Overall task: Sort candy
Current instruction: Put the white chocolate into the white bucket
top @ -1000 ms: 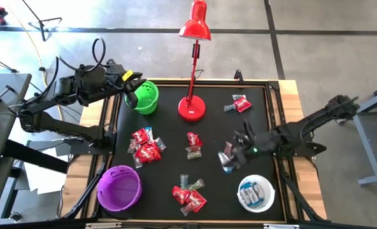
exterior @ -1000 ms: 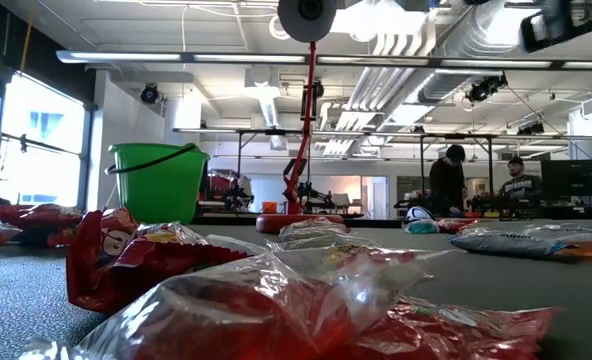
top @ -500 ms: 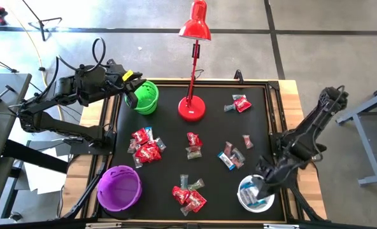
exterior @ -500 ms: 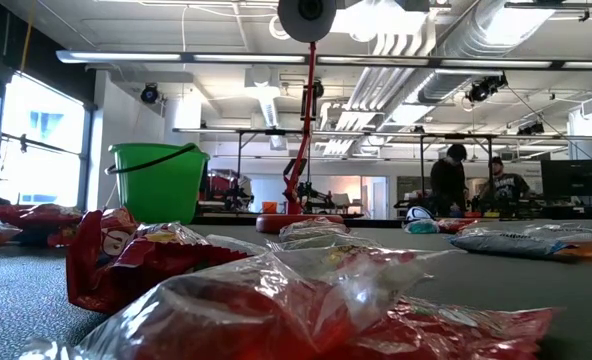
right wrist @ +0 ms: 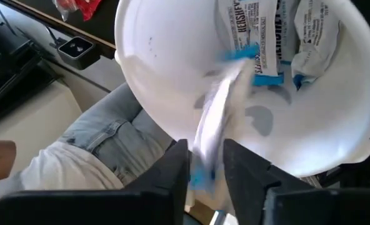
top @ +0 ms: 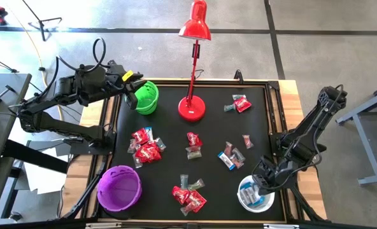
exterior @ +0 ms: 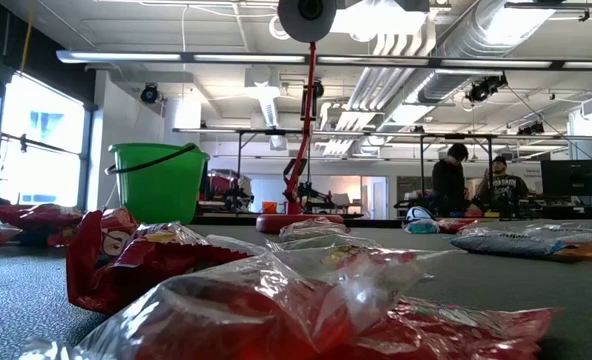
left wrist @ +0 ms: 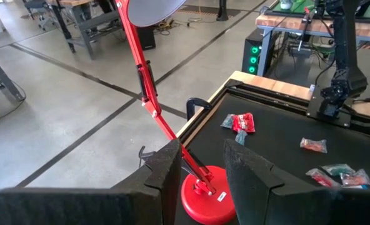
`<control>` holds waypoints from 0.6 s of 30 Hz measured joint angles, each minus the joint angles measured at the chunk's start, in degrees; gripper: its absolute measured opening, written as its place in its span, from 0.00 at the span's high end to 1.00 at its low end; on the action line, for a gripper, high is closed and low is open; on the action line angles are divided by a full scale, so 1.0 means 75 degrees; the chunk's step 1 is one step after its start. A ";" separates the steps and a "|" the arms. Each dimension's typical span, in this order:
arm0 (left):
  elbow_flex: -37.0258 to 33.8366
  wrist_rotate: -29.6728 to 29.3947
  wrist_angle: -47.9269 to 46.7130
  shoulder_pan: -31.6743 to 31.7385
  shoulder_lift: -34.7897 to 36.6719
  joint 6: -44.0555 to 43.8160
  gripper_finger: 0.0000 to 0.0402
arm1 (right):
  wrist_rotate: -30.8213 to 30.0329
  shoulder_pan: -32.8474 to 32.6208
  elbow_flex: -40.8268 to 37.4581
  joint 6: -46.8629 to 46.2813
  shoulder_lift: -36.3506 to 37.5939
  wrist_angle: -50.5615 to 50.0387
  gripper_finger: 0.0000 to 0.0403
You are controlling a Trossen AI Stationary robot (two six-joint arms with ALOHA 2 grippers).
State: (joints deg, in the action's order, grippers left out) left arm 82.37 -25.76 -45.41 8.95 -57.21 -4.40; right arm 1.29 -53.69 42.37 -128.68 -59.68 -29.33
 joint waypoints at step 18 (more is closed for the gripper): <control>0.0000 -0.0003 0.0006 0.0000 0.0000 0.0008 0.74 | -0.2739 0.0097 0.0000 0.2936 0.0023 0.3020 0.69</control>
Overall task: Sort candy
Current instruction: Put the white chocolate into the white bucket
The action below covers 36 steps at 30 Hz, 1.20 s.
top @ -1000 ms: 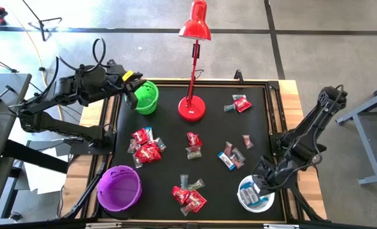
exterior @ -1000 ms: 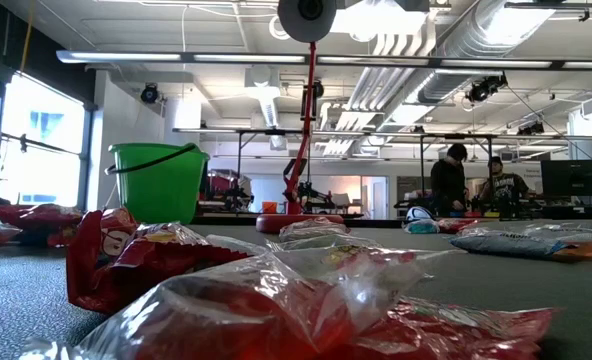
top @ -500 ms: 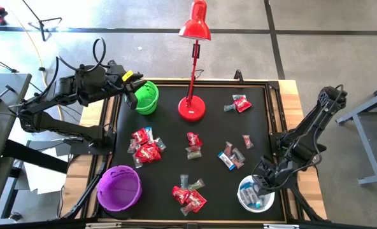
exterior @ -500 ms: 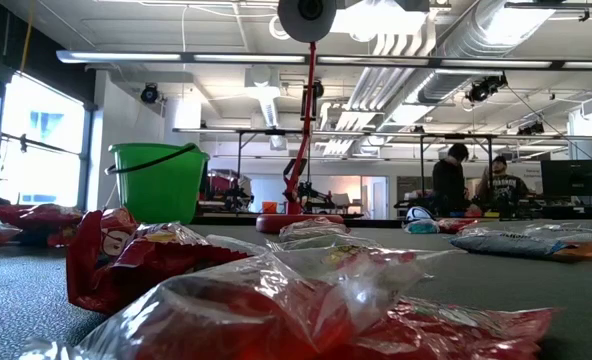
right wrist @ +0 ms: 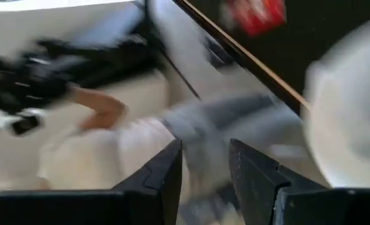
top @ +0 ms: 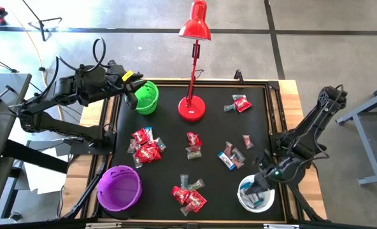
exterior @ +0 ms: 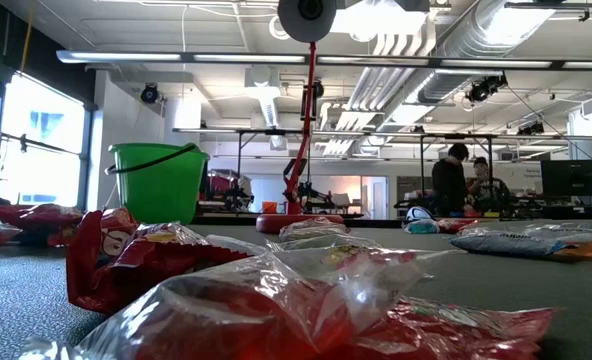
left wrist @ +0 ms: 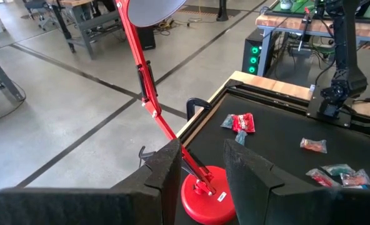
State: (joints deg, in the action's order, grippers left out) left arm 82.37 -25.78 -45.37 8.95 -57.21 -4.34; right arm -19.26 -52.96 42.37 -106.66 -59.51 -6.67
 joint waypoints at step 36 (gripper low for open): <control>0.0000 -0.0037 0.0026 0.0003 0.0000 -0.0336 0.74 | 0.3108 0.5394 0.0000 0.4832 -0.2069 -0.3815 0.69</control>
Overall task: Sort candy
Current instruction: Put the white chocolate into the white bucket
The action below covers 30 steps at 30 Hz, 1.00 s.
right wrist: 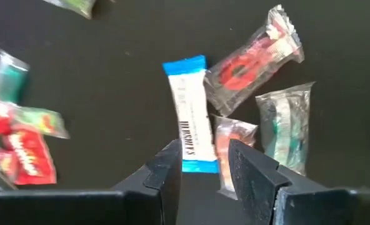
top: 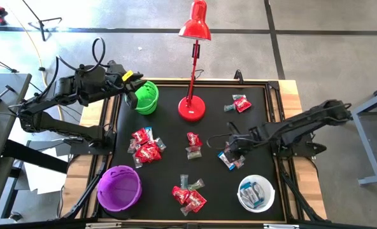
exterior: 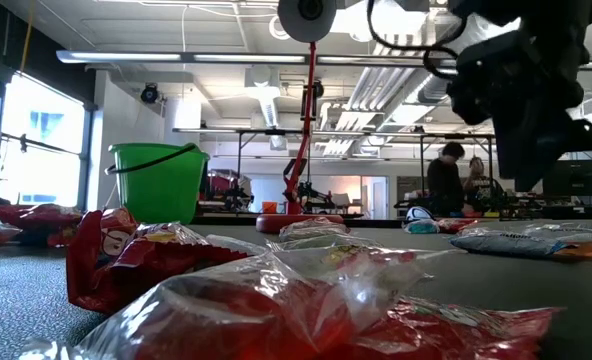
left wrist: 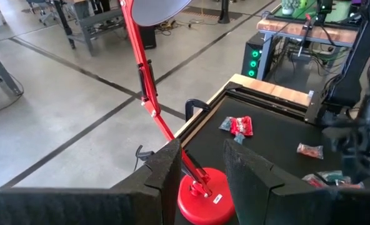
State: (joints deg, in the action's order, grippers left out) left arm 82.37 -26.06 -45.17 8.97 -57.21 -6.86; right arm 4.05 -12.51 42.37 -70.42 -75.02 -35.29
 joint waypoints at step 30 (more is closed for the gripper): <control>0.0000 -0.0004 -0.0268 0.0000 0.0000 -0.0035 0.74 | 0.0283 0.0122 0.0038 0.1631 -0.2143 0.1355 0.69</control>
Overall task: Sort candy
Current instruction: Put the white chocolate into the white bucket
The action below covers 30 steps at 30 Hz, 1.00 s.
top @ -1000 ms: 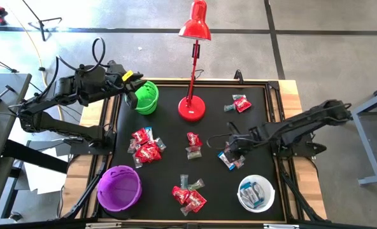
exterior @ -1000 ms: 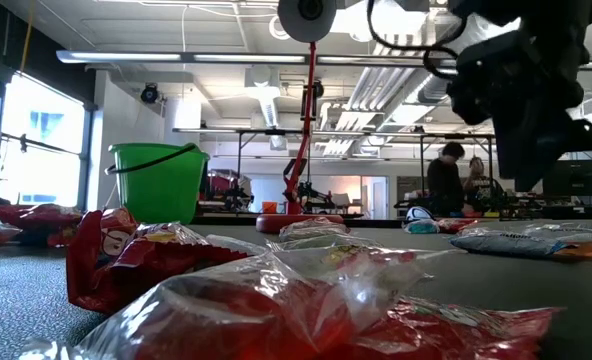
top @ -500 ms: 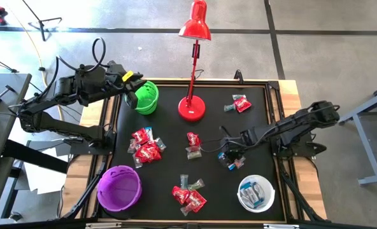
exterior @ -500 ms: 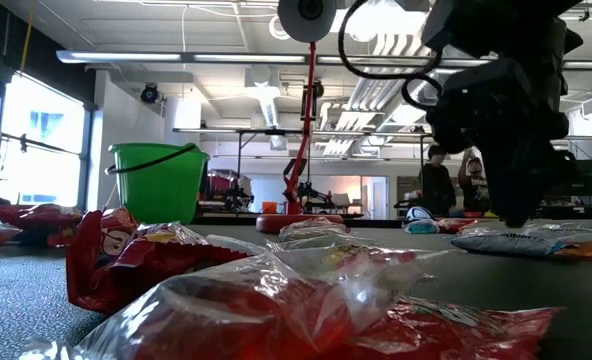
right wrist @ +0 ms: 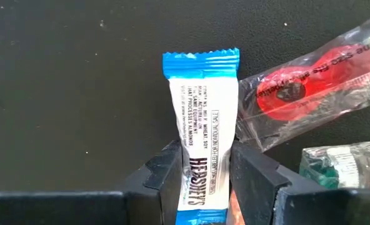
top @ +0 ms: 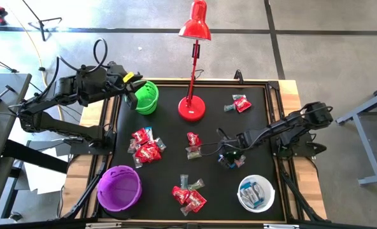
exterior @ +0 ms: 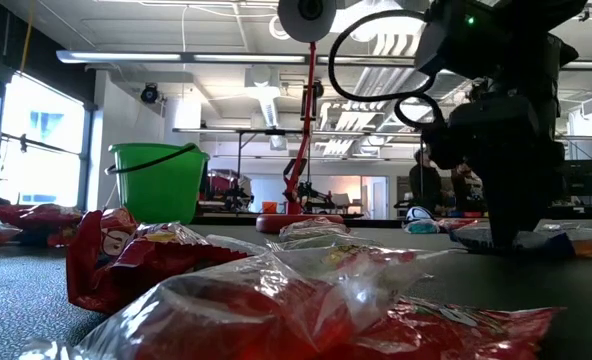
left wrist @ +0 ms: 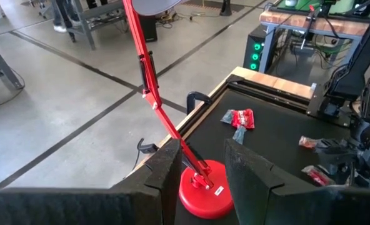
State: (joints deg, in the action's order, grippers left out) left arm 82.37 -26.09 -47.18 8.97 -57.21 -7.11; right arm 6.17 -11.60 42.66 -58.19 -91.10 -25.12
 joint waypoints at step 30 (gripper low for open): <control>0.0000 0.0000 -0.0146 0.0000 0.0003 -0.0044 0.74 | 0.1080 -0.0015 -0.0071 -0.0244 0.1503 0.0153 0.97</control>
State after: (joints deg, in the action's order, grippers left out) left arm 82.37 -26.09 -48.27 8.97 -57.19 -7.44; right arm 14.27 -11.71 42.13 -60.02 -79.82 -23.98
